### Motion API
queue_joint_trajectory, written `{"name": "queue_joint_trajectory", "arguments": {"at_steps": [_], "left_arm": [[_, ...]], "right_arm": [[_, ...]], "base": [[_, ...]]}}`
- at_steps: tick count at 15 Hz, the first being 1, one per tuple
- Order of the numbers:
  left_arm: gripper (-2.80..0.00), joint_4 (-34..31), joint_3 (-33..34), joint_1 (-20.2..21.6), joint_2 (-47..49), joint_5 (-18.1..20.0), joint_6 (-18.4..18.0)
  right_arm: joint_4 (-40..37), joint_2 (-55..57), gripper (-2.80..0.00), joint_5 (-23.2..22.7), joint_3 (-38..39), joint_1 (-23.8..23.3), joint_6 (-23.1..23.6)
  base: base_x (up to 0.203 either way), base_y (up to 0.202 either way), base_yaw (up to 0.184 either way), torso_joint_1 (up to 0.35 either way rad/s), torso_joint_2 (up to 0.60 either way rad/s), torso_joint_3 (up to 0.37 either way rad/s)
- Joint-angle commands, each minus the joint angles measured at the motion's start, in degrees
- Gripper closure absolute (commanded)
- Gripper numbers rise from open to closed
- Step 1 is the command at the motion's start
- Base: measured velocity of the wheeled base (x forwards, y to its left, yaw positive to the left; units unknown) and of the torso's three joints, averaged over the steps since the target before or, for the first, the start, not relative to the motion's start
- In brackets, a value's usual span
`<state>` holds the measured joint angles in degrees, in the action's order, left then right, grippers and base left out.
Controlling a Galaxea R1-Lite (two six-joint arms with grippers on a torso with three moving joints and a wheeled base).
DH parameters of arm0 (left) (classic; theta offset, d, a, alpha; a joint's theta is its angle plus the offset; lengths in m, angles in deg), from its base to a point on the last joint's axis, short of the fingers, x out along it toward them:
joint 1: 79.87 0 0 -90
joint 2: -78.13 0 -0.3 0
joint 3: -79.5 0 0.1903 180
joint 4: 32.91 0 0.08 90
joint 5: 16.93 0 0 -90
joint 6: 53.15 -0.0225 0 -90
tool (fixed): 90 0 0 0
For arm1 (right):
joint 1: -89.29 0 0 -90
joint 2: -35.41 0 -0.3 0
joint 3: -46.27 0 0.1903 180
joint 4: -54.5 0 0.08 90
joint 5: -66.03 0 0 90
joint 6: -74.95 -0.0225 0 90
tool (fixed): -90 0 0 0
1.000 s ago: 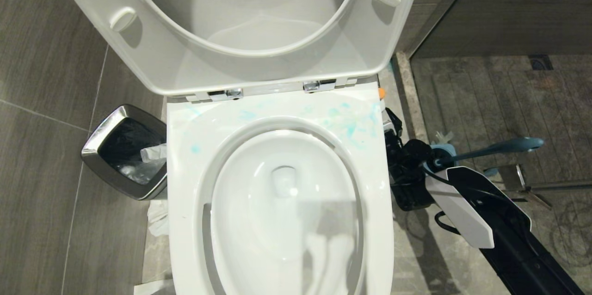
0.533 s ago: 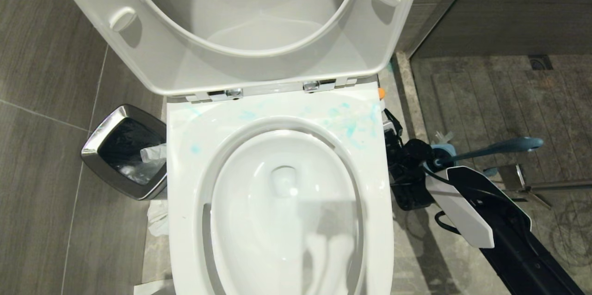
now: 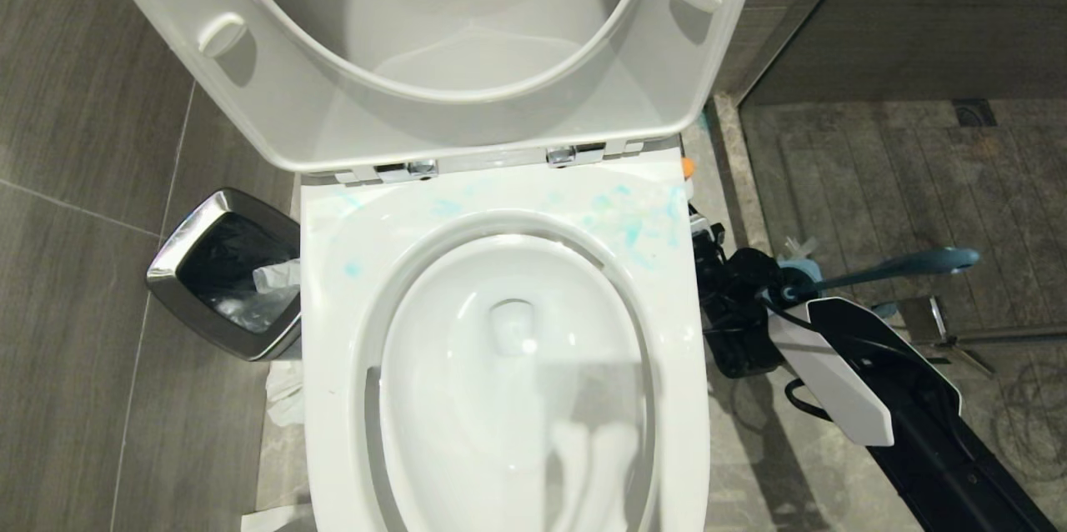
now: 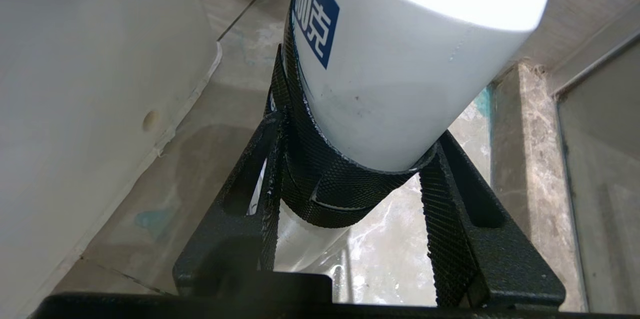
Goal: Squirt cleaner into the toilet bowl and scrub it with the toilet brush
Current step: Pour in the cleaning agent
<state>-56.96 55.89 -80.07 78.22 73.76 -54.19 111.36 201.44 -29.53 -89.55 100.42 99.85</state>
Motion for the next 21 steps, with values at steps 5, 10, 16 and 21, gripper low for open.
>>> {"name": "queue_joint_trajectory", "arguments": {"at_steps": [5,10,16,21], "left_arm": [[0.0,-0.02,-0.02,-0.04,0.08,0.01,-0.02],[0.0,-0.02,-0.02,0.03,0.08,0.01,-0.02],[0.0,-0.02,-0.02,0.0,0.08,0.01,-0.02],[0.0,-0.02,-0.02,0.03,0.08,0.01,-0.02]], "right_arm": [[-1.36,-5.32,0.0,-0.13,15.04,0.08,-0.38],[-1.14,-7.57,0.0,-0.07,17.88,0.12,-0.47],[-1.22,-9.28,0.0,0.02,17.97,0.12,-0.47],[-1.55,-11.0,0.0,0.03,18.93,0.12,-0.87]], "base": [[0.0,0.0,0.0,0.0,0.0,0.0],[0.0,0.0,0.0,0.0,0.0,0.0],[0.0,0.0,0.0,0.0,0.0,0.0],[0.0,0.0,0.0,0.0,0.0,0.0]]}}
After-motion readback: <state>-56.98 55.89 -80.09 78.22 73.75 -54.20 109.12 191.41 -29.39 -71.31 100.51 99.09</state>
